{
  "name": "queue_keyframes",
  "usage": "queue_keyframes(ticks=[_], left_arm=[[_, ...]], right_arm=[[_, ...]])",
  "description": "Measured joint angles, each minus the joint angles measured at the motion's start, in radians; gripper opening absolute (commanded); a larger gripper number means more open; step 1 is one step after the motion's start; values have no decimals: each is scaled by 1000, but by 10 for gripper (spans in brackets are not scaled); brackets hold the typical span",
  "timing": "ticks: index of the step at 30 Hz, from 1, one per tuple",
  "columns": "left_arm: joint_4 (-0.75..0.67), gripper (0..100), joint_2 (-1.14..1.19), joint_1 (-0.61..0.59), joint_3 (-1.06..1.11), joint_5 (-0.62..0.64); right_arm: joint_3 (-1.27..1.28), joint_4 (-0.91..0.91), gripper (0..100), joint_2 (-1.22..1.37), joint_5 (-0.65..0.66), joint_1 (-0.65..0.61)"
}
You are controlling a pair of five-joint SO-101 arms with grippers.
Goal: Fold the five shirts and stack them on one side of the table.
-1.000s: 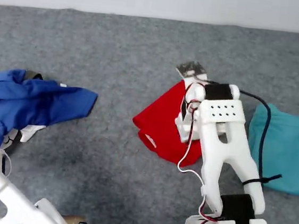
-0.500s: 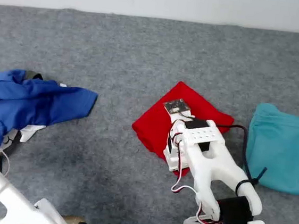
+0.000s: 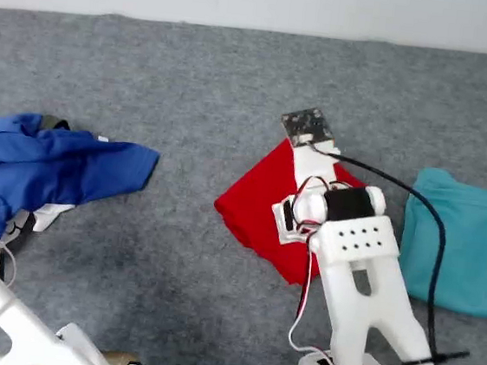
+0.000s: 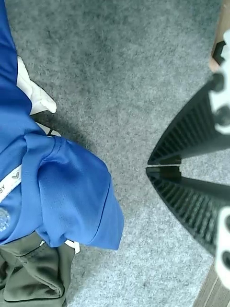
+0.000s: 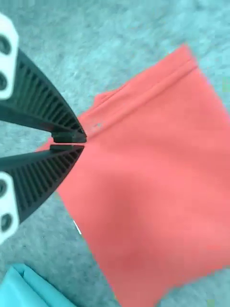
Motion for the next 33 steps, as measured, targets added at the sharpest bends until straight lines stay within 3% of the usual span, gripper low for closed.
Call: queue_keyframes(ticks=[8,11,14,16,22,33], left_arm=[[0,15,0,0,0,0],[0,15,0,0,0,0],[0,15,0,0,0,0],[-14,15,0,0,0,0],[-37,15,0,0,0,0],[-40,15,0,0,0,-54]], right_arm=[[87,-172,15,-38,-367,77],[144,-244,105,-38,-442,118],[207,-331,255,-37,-486,135],[230,-384,302,-15,-516,137],[235,-474,304,126,-588,143],[146,-440,306,255,-647,160]])
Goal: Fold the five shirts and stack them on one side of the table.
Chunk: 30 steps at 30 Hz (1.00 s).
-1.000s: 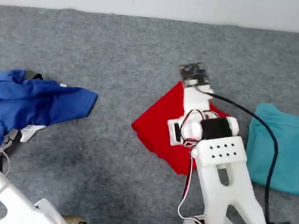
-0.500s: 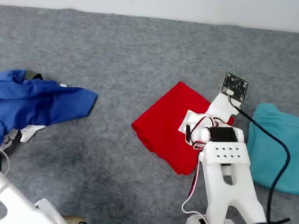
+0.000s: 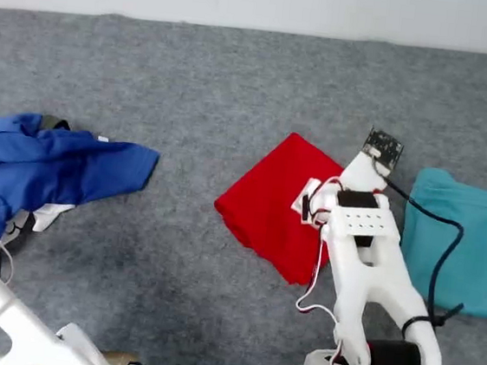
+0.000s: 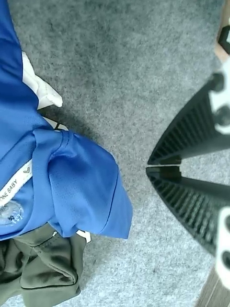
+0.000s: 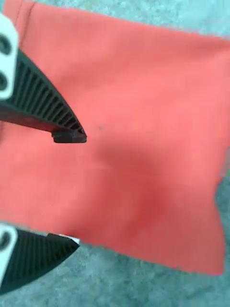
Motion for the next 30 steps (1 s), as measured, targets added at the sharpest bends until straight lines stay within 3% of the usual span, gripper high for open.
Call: queue_keyframes(ticks=[13,16,19,22,24,30], left_arm=[[0,15,0,0,0,-3],[0,15,0,0,0,-3],[0,15,0,0,0,-3],[0,15,0,0,0,-3],[0,15,0,0,0,-3],[0,15,0,0,0,-3]], right_arm=[[-101,-83,300,299,0,0],[-147,-81,206,350,-3,12],[-184,-60,11,384,-3,41],[-229,-8,46,400,-2,83],[-247,18,4,410,-2,98],[-270,80,9,385,28,121]])
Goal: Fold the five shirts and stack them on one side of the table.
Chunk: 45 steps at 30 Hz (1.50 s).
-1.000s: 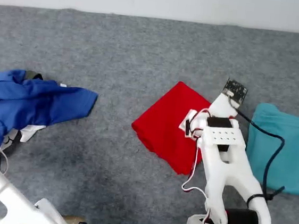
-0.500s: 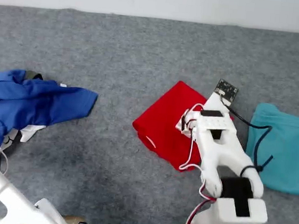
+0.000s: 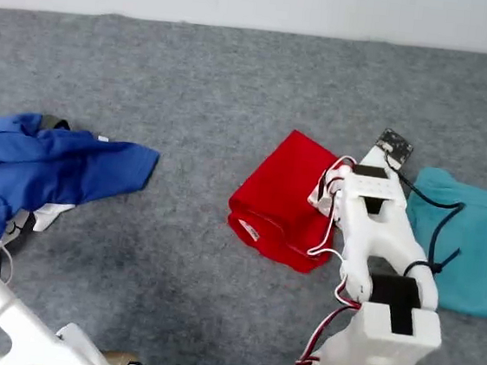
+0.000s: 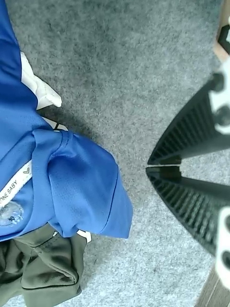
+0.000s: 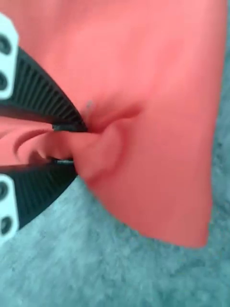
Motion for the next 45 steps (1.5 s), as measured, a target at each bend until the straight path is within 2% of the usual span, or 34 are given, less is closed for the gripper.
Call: queue_keyframes(ticks=[4,10,19,25,31,37,45], left_arm=[[0,15,0,0,0,0],[0,15,0,0,0,0],[-3,15,0,0,0,0],[-3,15,0,0,0,0],[-3,15,0,0,0,0],[-3,15,0,0,0,0],[-3,15,0,0,3,0]], right_arm=[[0,69,9,-100,87,2],[2,199,9,-322,316,61],[2,305,9,-605,746,258],[2,296,9,-707,937,387],[3,203,9,-713,1048,491],[71,83,9,-698,1097,535],[107,-117,10,-545,1128,605]])
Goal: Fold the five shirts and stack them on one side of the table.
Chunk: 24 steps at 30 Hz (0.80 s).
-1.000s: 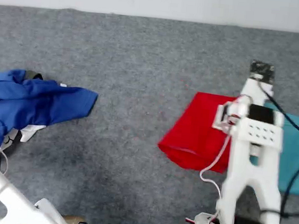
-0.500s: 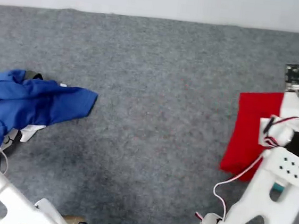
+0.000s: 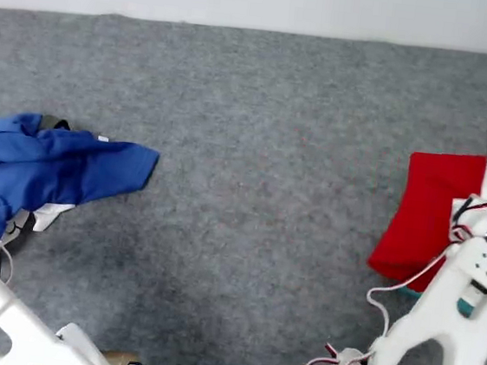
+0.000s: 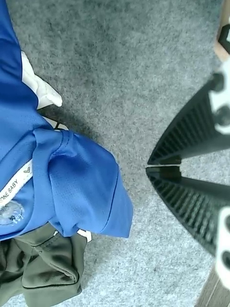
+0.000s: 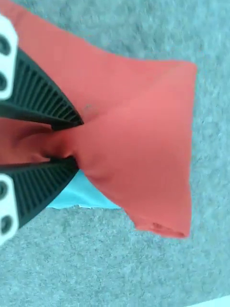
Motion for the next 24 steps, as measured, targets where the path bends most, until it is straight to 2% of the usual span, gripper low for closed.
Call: queue_keyframes(ticks=[4,9,11,13,15,19,22,24], left_arm=[[0,15,0,0,37,0],[0,15,0,0,43,0],[0,15,0,0,43,0],[0,15,0,0,43,0],[0,15,0,0,43,0],[0,15,0,0,43,0],[0,15,0,0,43,0],[0,15,0,0,43,0]], right_arm=[[0,-97,45,83,107,35],[0,-118,305,104,141,64],[0,-118,341,104,144,81],[0,-118,313,89,144,91],[0,-118,241,43,144,91],[15,-118,6,-81,144,91],[44,-71,46,-150,144,69],[75,-11,11,-183,144,52]])
